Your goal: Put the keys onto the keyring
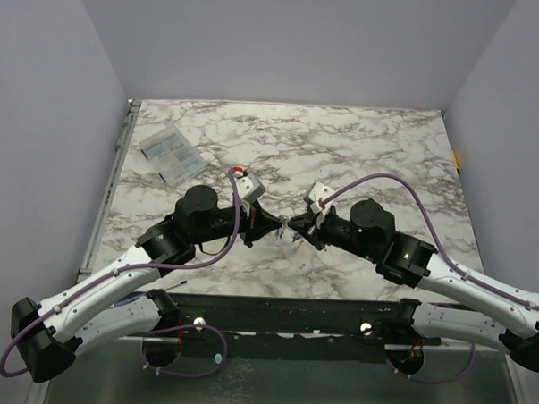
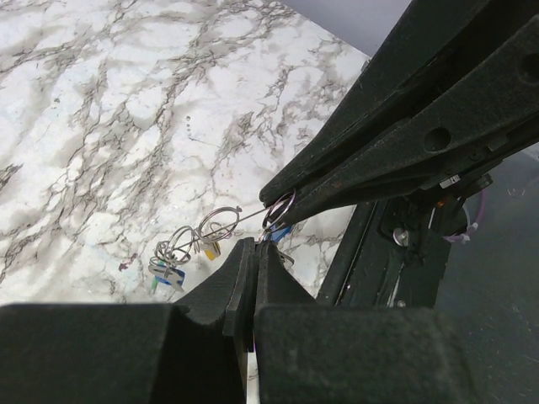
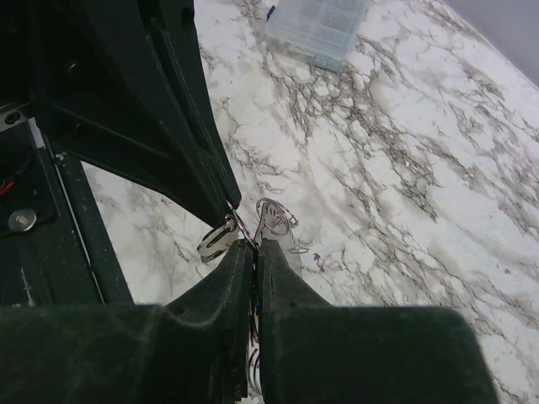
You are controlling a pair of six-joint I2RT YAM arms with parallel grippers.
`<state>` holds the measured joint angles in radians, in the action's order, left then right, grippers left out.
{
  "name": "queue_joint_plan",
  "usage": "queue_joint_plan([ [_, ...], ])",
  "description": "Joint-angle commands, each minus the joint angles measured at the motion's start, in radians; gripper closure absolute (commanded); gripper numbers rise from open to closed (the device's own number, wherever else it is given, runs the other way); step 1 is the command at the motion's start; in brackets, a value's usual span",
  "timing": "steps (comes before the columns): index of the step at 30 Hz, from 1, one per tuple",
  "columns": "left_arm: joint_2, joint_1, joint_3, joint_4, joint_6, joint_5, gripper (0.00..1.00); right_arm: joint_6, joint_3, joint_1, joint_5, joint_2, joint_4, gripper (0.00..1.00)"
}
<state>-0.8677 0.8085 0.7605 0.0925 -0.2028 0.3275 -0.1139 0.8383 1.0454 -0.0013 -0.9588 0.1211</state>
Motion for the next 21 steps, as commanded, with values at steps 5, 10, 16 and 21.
queue_joint_plan([
  [5, 0.013, -0.009, 0.027, 0.027, 0.015, -0.055, 0.87, 0.01, -0.006, 0.01, -0.092, 0.053, -0.065, 0.99],
  [10, 0.029, -0.009, 0.062, 0.093, 0.045, -0.038, 0.56, 0.017, -0.008, 0.01, -0.09, 0.067, -0.065, 0.99],
  [16, 0.084, -0.009, 0.11, 0.183, 0.108, -0.024, 0.47, 0.025, -0.009, 0.01, -0.094, 0.08, -0.057, 0.99],
  [21, 0.125, -0.01, 0.144, 0.227, 0.151, 0.013, 0.47, 0.042, -0.01, 0.01, -0.124, 0.095, -0.053, 0.99],
])
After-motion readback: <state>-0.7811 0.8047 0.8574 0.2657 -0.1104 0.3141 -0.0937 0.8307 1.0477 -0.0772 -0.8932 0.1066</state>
